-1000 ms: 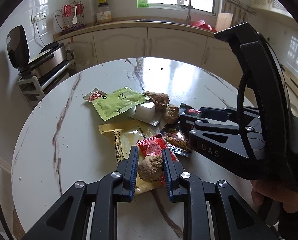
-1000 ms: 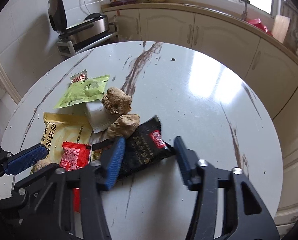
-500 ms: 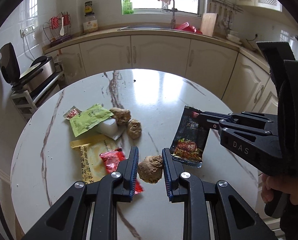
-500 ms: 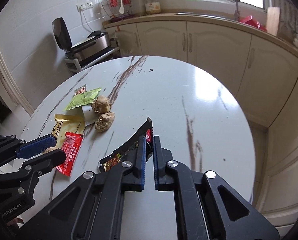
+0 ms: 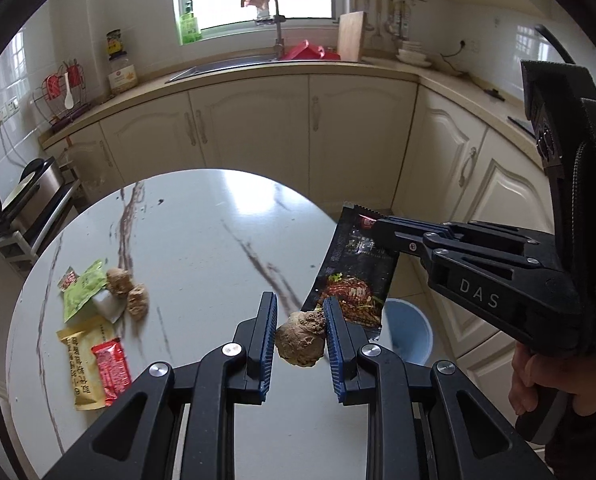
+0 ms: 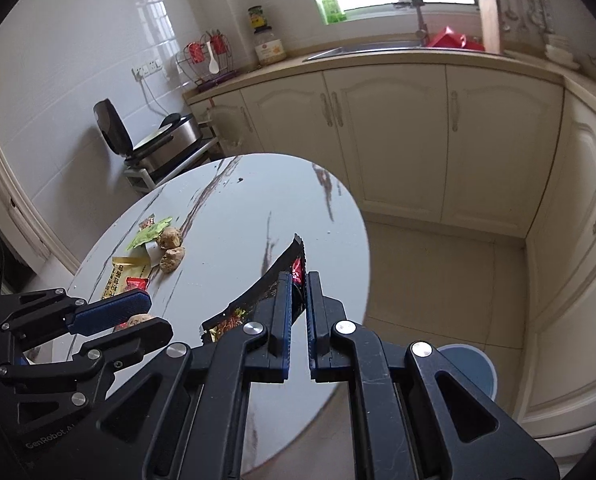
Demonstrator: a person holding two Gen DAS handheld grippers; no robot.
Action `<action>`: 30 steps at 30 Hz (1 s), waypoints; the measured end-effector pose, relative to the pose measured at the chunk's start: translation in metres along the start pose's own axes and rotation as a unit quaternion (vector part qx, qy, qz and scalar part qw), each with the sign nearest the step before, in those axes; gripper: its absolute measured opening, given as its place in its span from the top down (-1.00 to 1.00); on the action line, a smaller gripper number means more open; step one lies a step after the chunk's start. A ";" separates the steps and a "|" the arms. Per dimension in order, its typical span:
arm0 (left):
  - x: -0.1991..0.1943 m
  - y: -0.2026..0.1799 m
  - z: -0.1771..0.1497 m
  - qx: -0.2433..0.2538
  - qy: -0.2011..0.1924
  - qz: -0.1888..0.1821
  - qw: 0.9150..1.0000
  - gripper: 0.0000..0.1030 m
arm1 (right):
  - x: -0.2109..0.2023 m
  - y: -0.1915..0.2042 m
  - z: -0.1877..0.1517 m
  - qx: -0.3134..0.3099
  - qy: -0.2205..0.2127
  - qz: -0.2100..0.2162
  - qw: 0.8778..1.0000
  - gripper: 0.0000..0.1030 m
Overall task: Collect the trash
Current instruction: 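Carry lump and black packet over the blue bin and open both tools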
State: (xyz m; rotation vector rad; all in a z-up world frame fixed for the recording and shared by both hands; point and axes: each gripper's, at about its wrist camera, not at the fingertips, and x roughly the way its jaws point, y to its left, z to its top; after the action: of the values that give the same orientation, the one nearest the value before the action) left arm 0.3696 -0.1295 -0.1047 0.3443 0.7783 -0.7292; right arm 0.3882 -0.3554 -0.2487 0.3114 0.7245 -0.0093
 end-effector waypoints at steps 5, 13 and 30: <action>0.022 -0.069 0.027 0.047 0.011 -0.027 0.998 0.62 | -0.024 -0.064 -0.005 0.040 -0.013 -0.020 0.999 0.86; 0.090 -0.161 0.056 0.108 0.040 -0.072 0.991 0.62 | -0.042 -0.170 -0.029 0.093 -0.013 -0.083 0.992 0.86; 0.140 -0.197 0.048 0.120 0.022 -0.109 0.986 0.62 | -0.018 -0.254 -0.069 0.115 0.022 -0.134 0.984 0.86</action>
State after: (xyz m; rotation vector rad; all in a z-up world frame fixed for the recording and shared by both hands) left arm 0.3231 -0.3596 -0.1795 0.4996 0.7788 -1.0297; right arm 0.3003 -0.5796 -0.3560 0.4330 0.8059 -0.3444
